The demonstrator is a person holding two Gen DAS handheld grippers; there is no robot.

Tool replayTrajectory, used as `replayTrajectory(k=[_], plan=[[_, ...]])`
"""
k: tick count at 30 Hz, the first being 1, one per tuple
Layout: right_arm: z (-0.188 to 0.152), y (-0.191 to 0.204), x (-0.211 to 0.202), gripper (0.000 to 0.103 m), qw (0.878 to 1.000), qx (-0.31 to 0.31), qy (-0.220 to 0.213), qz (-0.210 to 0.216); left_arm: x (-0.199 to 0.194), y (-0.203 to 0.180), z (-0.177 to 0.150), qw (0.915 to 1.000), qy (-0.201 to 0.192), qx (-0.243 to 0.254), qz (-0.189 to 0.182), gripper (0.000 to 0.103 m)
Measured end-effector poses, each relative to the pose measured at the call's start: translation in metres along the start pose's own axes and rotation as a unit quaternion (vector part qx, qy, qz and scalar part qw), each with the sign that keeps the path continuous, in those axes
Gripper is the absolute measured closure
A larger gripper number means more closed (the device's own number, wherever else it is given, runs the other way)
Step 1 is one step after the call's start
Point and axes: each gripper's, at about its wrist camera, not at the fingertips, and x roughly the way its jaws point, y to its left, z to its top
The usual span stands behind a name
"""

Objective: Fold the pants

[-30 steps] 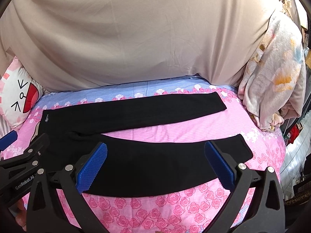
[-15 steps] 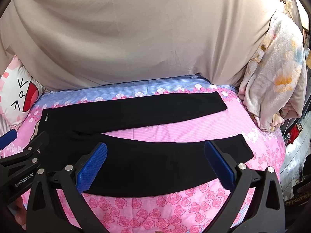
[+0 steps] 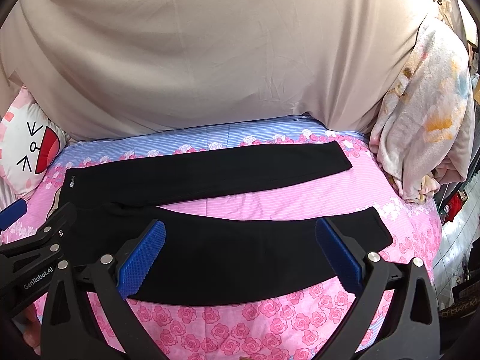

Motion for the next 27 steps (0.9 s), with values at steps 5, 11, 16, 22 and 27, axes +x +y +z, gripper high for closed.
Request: replayTrajectory(k=[5, 11, 16, 22, 27], plan=[[0.000, 0.001, 0.001, 0.005, 1.000, 0.000, 0.000, -0.001, 0.002, -0.002, 0.000, 1.0000, 0.001, 0.001, 0.002, 0.006], [0.001, 0.001, 0.002, 0.005, 1.000, 0.000, 0.000, 0.000, 0.002, -0.002, 0.000, 1.0000, 0.000, 0.001, 0.002, 0.006], [0.001, 0.002, 0.002, 0.005, 1.000, 0.000, -0.001, -0.001, 0.003, -0.002, 0.000, 1.0000, 0.000, 0.000, 0.002, 0.006], [0.001, 0.002, 0.004, 0.005, 1.000, 0.000, 0.002, 0.003, 0.005, -0.001, 0.001, 1.0000, 0.002, 0.000, 0.002, 0.006], [0.006, -0.010, 0.026, 0.005, 1.000, 0.011, 0.024, 0.013, 0.017, 0.007, 0.004, 0.9998, 0.018, -0.007, 0.008, 0.005]])
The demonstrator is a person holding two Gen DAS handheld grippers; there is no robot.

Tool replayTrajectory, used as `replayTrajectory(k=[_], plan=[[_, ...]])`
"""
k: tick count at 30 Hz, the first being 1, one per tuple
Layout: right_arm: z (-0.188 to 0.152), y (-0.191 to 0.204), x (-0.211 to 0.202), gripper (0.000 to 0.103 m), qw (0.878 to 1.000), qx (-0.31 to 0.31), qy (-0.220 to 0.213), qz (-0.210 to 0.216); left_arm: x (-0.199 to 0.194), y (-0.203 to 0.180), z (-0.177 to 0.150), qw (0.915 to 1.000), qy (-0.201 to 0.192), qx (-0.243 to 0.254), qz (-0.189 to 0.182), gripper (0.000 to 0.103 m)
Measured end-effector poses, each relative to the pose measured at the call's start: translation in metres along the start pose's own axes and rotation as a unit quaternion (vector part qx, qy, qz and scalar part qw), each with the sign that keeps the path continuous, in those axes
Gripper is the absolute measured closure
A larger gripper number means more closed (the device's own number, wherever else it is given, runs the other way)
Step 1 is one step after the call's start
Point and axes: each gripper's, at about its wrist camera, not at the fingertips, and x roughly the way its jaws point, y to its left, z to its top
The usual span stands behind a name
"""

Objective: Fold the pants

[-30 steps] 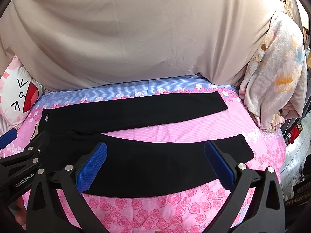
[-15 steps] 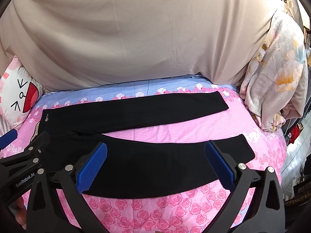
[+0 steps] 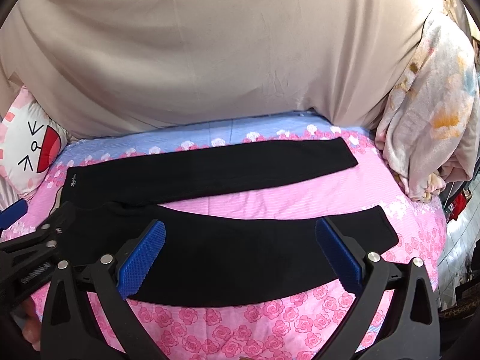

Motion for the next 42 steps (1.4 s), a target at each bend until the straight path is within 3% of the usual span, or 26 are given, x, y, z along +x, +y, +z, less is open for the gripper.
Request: replayTrajectory(k=[3, 8, 13, 19, 27, 28, 29, 30, 31, 34, 37, 39, 42], plan=[[0.012, -0.026, 0.020, 0.005, 1.000, 0.030, 0.008, -0.006, 0.019, 0.016, 0.005, 0.9997, 0.017, -0.017, 0.010, 0.005], [0.038, -0.080, 0.060, 0.005, 0.997, 0.063, 0.011, -0.051, 0.058, 0.043, 0.016, 0.9964, 0.038, -0.042, 0.063, 0.005], [0.060, -0.133, 0.117, 0.005, 0.995, 0.063, 0.019, -0.073, 0.096, 0.060, 0.028, 0.9928, 0.050, -0.054, 0.095, 0.005], [0.094, -0.223, 0.213, 0.005, 0.996, 0.079, 0.032, -0.003, 0.134, 0.053, 0.043, 0.9909, 0.053, -0.061, 0.108, 0.005], [0.132, -0.322, 0.330, 0.006, 0.995, 0.061, 0.075, 0.014, 0.168, 0.019, 0.042, 0.9897, 0.080, -0.057, 0.104, 0.006], [0.133, -0.326, 0.341, 0.007, 0.995, 0.057, 0.082, 0.020, 0.171, 0.014, 0.040, 0.9891, 0.085, -0.060, 0.104, 0.006], [0.135, -0.330, 0.350, 0.019, 0.994, 0.050, 0.090, 0.024, 0.174, 0.010, 0.039, 0.9886, 0.088, -0.061, 0.107, 0.006], [0.136, -0.331, 0.362, 0.039, 0.994, 0.042, 0.101, 0.020, 0.175, 0.006, 0.037, 0.9884, 0.089, -0.060, 0.108, 0.006], [0.137, -0.334, 0.372, 0.044, 0.992, 0.040, 0.113, 0.029, 0.178, 0.002, 0.036, 0.9880, 0.090, -0.055, 0.112, 0.006], [0.139, -0.338, 0.381, 0.041, 0.992, 0.045, 0.106, 0.050, 0.184, -0.010, 0.033, 0.9871, 0.095, -0.047, 0.119, 0.006], [0.145, -0.343, 0.387, 0.031, 0.990, 0.053, 0.100, 0.085, 0.186, -0.015, 0.032, 0.9867, 0.096, -0.051, 0.121, 0.006], [0.148, -0.338, 0.396, 0.005, 0.987, 0.027, 0.104, 0.119, 0.187, -0.017, 0.031, 0.9865, 0.095, -0.052, 0.123, 0.006], [0.143, -0.311, 0.398, 0.005, 0.990, -0.070, 0.103, 0.068, 0.187, -0.017, 0.030, 0.9864, 0.090, -0.051, 0.128, 0.006]])
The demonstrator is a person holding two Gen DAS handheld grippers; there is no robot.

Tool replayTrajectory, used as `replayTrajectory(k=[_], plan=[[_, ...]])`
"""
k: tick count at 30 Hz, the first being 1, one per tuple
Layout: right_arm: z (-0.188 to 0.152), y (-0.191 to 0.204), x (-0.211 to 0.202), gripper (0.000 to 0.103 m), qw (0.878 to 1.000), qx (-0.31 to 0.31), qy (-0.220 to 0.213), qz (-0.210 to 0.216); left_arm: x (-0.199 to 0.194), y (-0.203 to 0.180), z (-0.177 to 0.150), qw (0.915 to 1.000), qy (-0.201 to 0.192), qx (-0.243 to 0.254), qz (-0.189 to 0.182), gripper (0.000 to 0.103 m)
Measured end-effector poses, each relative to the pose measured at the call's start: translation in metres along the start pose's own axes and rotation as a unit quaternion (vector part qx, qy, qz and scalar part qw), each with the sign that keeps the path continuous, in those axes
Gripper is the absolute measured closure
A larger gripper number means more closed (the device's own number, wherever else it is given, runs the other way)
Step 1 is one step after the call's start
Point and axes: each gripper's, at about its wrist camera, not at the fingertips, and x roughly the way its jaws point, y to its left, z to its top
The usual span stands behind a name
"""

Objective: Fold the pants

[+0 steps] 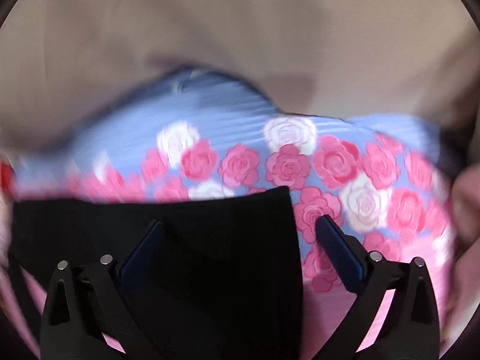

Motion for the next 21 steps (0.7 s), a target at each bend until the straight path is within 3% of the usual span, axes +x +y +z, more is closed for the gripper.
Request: replayTrajectory(k=[2, 4, 5, 6, 9, 12, 14, 17, 18, 20, 21], plan=[[0.006, -0.008, -0.003, 0.005, 0.999, 0.032, 0.015, 0.017, 0.004, 0.005, -0.001, 0.9997, 0.004, -0.009, -0.020, 0.006], [0.013, -0.013, -0.011, 0.039, 0.999, 0.046, 0.002, 0.017, 0.008, 0.012, -0.003, 0.9989, 0.006, -0.021, -0.042, 0.006], [0.016, -0.016, -0.013, 0.066, 0.998, 0.054, 0.005, 0.038, 0.011, 0.017, -0.003, 0.9985, 0.008, -0.029, -0.046, 0.006], [0.017, -0.017, -0.014, 0.076, 0.997, 0.060, 0.008, 0.052, 0.016, 0.025, -0.003, 0.9981, 0.011, -0.036, -0.049, 0.006], [0.022, -0.012, -0.018, 0.081, 0.998, 0.044, 0.014, 0.043, 0.031, 0.049, 0.002, 0.9990, 0.011, -0.036, -0.026, 0.007], [0.025, -0.008, -0.021, 0.081, 0.998, 0.052, 0.016, 0.038, 0.055, 0.093, 0.024, 0.9995, 0.001, -0.024, 0.020, 0.007], [0.026, -0.007, -0.022, 0.081, 0.997, 0.066, 0.018, 0.035, 0.082, 0.133, 0.050, 0.9996, -0.008, -0.013, 0.025, 0.007], [0.024, -0.008, -0.017, 0.081, 0.996, 0.080, 0.017, 0.024, 0.128, 0.188, 0.090, 0.9962, -0.030, -0.003, 0.082, 0.008], [0.023, -0.007, -0.017, 0.081, 0.996, 0.085, 0.018, 0.016, 0.144, 0.205, 0.100, 0.9960, -0.026, -0.006, 0.085, 0.008], [0.021, -0.006, -0.018, 0.081, 0.995, 0.095, 0.017, 0.003, 0.184, 0.236, 0.116, 0.9965, -0.001, -0.020, 0.081, 0.020], [0.023, -0.001, -0.015, 0.081, 0.994, 0.104, 0.016, -0.004, 0.202, 0.246, 0.119, 0.9974, 0.016, -0.023, 0.066, 0.032]])
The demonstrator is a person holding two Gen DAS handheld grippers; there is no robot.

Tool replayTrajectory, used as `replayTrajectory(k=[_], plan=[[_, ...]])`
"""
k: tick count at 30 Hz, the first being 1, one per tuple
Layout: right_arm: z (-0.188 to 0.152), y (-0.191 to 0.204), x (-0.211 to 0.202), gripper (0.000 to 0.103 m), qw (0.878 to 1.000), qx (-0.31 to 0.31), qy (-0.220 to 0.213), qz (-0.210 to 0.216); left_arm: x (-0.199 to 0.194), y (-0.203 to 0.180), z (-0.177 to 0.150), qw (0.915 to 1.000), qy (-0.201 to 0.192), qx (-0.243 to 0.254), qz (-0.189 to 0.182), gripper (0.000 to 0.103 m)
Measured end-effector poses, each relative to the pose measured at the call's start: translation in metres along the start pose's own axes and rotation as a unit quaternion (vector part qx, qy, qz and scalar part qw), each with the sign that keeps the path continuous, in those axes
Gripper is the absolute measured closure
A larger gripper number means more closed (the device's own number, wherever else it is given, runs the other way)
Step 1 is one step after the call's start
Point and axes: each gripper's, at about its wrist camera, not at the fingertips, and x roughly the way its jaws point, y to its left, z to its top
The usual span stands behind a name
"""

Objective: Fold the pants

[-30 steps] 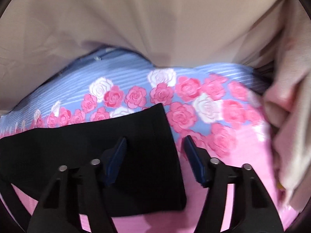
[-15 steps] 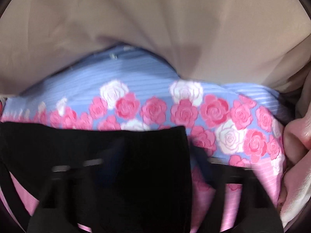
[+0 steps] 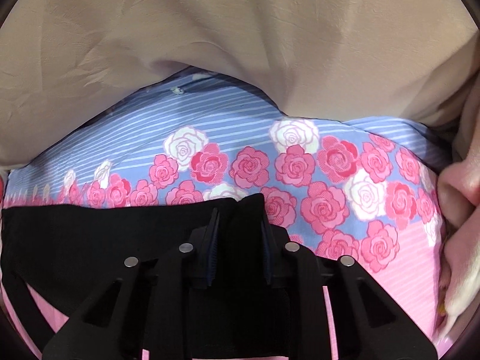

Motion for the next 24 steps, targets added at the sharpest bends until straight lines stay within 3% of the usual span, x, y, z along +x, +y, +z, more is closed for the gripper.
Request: replayTrajectory(k=[1, 3, 5, 6, 7, 9, 11, 12, 18, 21, 24], plan=[[0.000, 0.005, 0.003, 0.080, 1.000, 0.006, -0.002, -0.007, 0.022, 0.006, 0.003, 0.9995, 0.022, 0.000, -0.021, 0.043], [0.000, 0.012, 0.004, 0.080, 1.000, 0.018, -0.006, -0.021, 0.047, 0.008, 0.003, 0.9974, 0.046, -0.001, -0.056, 0.044], [-0.001, 0.015, 0.003, 0.080, 0.999, 0.032, -0.010, -0.033, 0.061, 0.009, 0.004, 0.9945, 0.045, -0.002, -0.094, 0.055], [-0.001, 0.018, 0.001, 0.080, 0.999, 0.035, -0.012, -0.037, 0.060, 0.007, 0.005, 0.9926, 0.038, -0.002, -0.116, 0.076], [-0.002, 0.021, -0.002, 0.080, 0.998, 0.036, -0.016, -0.042, 0.060, 0.006, 0.007, 0.9896, 0.040, 0.001, -0.138, 0.081], [-0.005, 0.027, -0.015, 0.080, 0.998, 0.037, -0.030, -0.049, 0.055, 0.007, 0.009, 0.9888, 0.040, 0.004, -0.144, 0.082], [-0.005, 0.029, -0.031, 0.080, 0.997, 0.041, -0.049, -0.045, 0.038, 0.011, 0.011, 0.9882, 0.019, 0.008, -0.152, 0.083], [-0.005, 0.032, -0.045, 0.080, 0.996, 0.041, -0.062, -0.039, 0.027, 0.017, 0.011, 0.9867, 0.005, 0.004, -0.163, 0.099], [-0.020, 0.042, -0.146, 0.080, 0.989, -0.006, -0.142, 0.027, -0.093, 0.075, -0.006, 0.9668, -0.087, -0.025, -0.239, 0.100], [-0.049, 0.042, -0.203, 0.080, 0.983, -0.048, -0.167, 0.061, -0.146, 0.102, -0.031, 0.9627, -0.114, -0.026, -0.244, 0.103], [-0.084, 0.044, -0.242, 0.080, 0.980, -0.098, -0.159, 0.063, -0.191, 0.141, -0.074, 0.9688, -0.119, -0.050, -0.212, 0.103]])
